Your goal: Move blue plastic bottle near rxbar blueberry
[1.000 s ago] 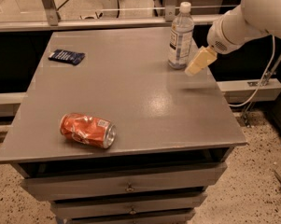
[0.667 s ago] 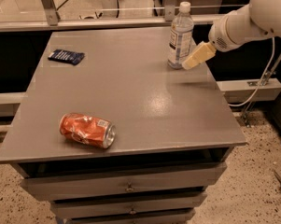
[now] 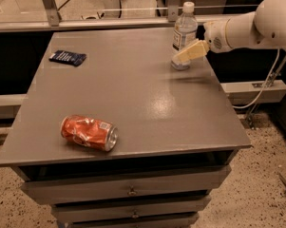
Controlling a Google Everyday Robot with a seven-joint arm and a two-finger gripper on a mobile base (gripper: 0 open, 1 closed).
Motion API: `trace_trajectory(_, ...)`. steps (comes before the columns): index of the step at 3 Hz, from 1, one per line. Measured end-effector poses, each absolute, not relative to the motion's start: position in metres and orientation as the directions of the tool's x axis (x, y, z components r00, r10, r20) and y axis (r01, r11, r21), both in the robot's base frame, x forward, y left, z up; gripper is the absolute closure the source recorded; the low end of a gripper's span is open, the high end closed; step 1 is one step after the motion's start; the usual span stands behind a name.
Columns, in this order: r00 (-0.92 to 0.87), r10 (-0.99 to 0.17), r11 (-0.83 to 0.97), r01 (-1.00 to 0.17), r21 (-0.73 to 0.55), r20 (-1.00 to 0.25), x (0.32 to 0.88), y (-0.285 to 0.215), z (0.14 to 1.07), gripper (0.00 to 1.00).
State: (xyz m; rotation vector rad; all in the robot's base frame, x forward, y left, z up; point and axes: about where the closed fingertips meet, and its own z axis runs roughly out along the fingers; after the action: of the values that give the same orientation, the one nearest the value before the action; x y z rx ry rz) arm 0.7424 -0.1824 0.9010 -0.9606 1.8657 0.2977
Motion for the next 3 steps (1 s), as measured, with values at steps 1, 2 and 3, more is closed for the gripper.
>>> trace_trajectory(1,-0.185,-0.419,0.616,-0.777,-0.129,-0.889,0.748,-0.152,0.901,0.0)
trace_trajectory(2,-0.184,-0.391,0.578,-0.812,-0.085,-0.902,0.746,-0.131,0.9,0.13)
trace_trajectory(3,-0.169,-0.371,0.545,-0.836,-0.067,-0.913,0.738,-0.119,0.908,0.37)
